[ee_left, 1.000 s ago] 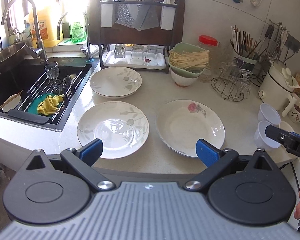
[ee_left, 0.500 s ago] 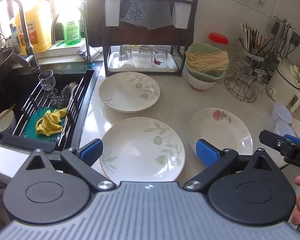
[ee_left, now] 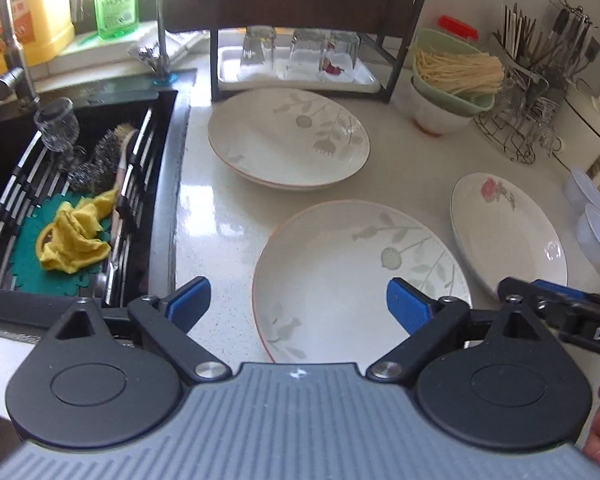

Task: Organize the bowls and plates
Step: 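Close both grippers on the rim of the leaf-pattern plate, then lift the leaf-pattern plate and carry it over the rose plate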

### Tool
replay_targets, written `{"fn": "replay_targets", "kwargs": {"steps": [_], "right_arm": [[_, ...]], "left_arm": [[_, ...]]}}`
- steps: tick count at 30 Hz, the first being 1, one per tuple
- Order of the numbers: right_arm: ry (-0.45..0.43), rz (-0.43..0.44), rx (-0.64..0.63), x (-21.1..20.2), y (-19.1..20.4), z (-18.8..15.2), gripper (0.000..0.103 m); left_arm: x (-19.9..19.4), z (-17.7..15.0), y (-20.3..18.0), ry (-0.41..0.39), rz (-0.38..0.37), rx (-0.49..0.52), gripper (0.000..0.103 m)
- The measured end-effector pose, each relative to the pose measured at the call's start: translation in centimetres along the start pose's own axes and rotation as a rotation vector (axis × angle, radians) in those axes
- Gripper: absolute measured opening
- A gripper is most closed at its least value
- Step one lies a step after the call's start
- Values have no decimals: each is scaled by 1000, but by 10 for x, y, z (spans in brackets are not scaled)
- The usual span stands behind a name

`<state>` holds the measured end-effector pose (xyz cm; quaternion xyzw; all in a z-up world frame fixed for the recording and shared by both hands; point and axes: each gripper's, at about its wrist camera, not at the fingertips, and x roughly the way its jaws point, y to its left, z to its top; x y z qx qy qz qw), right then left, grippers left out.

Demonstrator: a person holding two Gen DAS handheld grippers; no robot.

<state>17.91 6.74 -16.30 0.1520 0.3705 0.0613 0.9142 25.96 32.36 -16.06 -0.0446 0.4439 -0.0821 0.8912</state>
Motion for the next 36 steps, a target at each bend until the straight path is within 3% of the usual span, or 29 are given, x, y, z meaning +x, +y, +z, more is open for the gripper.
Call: {"fn": "replay_targets", "kwargs": {"steps": [6, 8, 14, 18, 25, 30, 36], "right_arm": [[28, -18, 26, 29, 21, -21, 53], [26, -68, 17, 35, 25, -24, 52], [8, -104, 56, 48, 24, -25, 28], [5, -107, 108, 57, 18, -25, 18], [19, -51, 187, 59, 11, -23, 18], [62, -39, 173, 58, 21, -13, 18], [53, -9, 180, 43, 33, 6, 18]], "left_arm": [[29, -5, 28, 57, -93, -19, 69], [38, -7, 35, 74, -111, -15, 58], [58, -3, 43, 101, -149, 7, 43], [67, 0, 45, 107, -177, 20, 38], [76, 14, 53, 169, -257, -6, 36], [67, 26, 62, 202, -268, -18, 36], [45, 47, 68, 206, -275, -37, 36]]}}
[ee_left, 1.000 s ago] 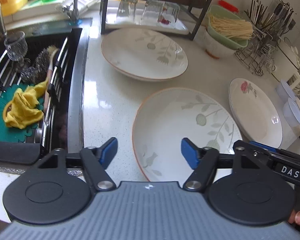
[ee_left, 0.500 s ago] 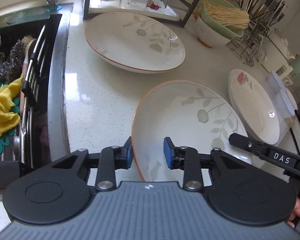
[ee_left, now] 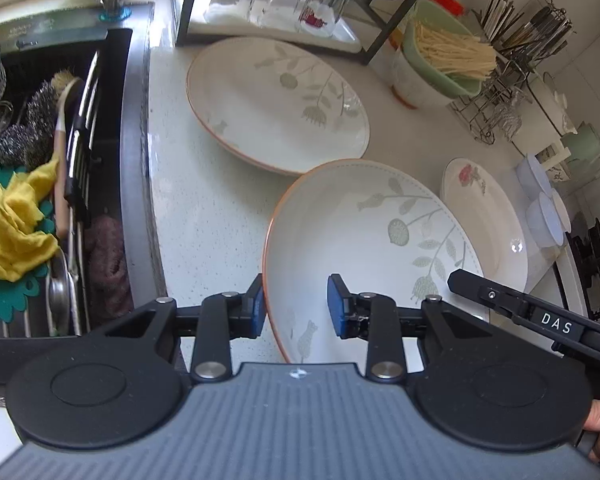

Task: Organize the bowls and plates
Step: 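Lift the leaf-pattern plate and carry it over the rose plate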

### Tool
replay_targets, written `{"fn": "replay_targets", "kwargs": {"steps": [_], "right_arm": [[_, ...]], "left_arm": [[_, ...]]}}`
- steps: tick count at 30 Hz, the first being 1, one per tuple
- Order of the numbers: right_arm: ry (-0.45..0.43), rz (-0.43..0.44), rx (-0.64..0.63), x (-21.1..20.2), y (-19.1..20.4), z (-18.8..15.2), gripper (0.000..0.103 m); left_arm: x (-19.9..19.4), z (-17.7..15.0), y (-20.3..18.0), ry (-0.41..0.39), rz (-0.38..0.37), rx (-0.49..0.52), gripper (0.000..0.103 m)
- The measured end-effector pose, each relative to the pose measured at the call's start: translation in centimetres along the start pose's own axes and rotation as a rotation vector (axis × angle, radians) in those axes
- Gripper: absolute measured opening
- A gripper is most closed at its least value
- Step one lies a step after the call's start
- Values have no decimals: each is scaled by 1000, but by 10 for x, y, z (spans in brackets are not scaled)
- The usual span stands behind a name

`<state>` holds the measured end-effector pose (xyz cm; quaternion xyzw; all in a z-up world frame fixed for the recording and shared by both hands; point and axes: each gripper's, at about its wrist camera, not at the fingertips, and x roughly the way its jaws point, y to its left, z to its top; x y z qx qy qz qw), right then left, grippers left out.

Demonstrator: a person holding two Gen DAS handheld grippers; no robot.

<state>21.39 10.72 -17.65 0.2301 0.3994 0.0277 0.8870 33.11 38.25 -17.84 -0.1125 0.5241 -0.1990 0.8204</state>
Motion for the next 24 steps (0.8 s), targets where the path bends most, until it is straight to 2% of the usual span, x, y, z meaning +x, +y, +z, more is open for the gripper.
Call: {"fn": "replay_targets", "kwargs": {"steps": [8, 15, 17, 24], "right_arm": [[-15, 57, -2, -28, 9, 30, 18], [-38, 131, -42, -51, -4, 52, 18], [-45, 150, -48, -55, -10, 56, 18], [-40, 173, -75, -58, -44, 73, 18]], "left_arm": [[-42, 20, -24, -22, -4, -2, 36], [-66, 28, -60, -112, 15, 11, 36], [-68, 29, -72, -125, 32, 23, 36], [-50, 25, -106, -132, 22, -21, 36]]}}
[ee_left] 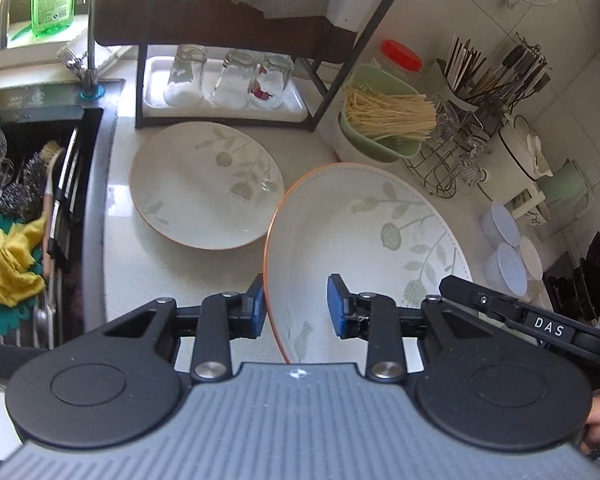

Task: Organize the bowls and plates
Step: 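Lift the leaf-pattern plate and carry it over the rose plate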

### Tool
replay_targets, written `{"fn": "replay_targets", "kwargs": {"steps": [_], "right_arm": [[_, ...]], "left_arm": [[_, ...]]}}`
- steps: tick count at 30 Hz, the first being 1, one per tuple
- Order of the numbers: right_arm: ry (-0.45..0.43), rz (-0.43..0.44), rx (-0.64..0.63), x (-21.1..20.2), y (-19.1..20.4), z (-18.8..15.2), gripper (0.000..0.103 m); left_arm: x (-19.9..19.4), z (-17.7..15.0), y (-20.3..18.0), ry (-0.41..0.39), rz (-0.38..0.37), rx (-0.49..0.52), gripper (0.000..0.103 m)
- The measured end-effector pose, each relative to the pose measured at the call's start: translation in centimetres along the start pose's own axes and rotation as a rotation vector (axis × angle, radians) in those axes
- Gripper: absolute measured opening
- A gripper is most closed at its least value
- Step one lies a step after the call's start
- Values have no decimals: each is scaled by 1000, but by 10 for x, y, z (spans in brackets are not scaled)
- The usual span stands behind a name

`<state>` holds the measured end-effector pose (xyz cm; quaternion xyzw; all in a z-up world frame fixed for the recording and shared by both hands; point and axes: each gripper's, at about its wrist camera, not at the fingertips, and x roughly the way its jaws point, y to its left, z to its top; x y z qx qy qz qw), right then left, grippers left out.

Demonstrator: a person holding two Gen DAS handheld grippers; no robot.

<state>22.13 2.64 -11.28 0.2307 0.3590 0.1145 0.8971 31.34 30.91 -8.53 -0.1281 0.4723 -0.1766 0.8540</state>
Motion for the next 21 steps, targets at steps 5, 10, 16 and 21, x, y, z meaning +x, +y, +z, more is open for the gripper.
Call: {"fn": "replay_targets", "kwargs": {"steps": [5, 10, 16, 21], "right_arm": [[-11, -23, -22, -6, -30, 7, 18], [4, -1, -10, -3, -68, 10, 18], [46, 12, -57, 7, -101, 9, 18], [62, 27, -56, 15, -129, 10, 18]], "left_arm": [[27, -15, -27, 24, -6, -36, 36], [55, -35, -46, 34, 17, -96, 36], [83, -55, -65, 35, 43, -146, 36], [100, -68, -78, 28, 59, -181, 36]]}}
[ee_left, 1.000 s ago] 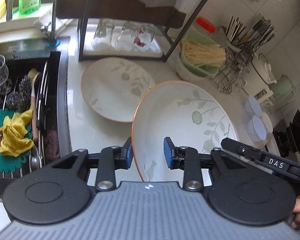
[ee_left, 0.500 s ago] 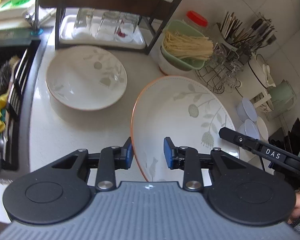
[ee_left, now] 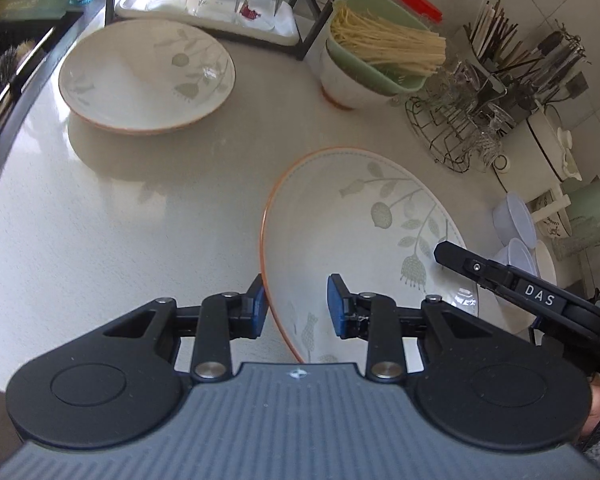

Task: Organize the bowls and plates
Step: 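Lift the leaf-pattern plate and carry it over the rose plate, then lower the plate onto the rose plate and open both grippers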

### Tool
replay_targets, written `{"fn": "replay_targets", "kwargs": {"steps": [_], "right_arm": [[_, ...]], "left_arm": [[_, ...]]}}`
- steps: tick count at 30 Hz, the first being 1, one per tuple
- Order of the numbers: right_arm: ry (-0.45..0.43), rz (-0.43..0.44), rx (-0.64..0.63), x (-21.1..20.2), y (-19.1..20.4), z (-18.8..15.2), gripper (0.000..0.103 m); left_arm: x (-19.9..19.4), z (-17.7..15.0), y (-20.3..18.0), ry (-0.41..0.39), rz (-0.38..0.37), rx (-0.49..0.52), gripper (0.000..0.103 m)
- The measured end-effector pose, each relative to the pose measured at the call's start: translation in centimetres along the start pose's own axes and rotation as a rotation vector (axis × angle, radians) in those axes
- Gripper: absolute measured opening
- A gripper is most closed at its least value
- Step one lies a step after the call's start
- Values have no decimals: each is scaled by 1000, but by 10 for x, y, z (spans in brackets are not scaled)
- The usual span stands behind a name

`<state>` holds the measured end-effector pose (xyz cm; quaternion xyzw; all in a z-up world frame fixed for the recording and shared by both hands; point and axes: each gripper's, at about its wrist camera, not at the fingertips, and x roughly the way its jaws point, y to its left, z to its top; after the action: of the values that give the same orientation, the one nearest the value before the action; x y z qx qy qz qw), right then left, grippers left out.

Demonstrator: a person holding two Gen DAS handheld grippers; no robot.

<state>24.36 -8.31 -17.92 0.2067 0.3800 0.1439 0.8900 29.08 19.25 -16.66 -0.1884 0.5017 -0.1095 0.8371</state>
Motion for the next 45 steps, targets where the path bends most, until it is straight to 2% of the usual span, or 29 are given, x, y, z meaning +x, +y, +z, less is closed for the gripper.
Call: {"fn": "replay_targets", "kwargs": {"steps": [7, 16, 25, 29, 38, 43, 45], "right_arm": [[22, 0, -56, 8, -25, 0, 18], [27, -7, -103, 15, -46, 4, 18], [46, 13, -157, 18, -60, 6, 18], [43, 0, -174, 16, -57, 8, 18], [0, -54, -178, 2, -53, 9, 18], [-48, -95, -193, -7, -56, 8, 18], [-60, -99, -193, -9, -57, 9, 17]], "left_arm": [[18, -11, -17, -44, 23, -18, 36], [36, -16, -40, -85, 83, 21, 36], [48, -27, -57, -134, 158, 12, 36], [51, -32, -67, -161, 212, 39, 36], [61, -34, -74, -133, 215, 75, 36], [66, -35, -67, -114, 158, 48, 37], [64, -34, -68, -107, 163, 65, 38]]}}
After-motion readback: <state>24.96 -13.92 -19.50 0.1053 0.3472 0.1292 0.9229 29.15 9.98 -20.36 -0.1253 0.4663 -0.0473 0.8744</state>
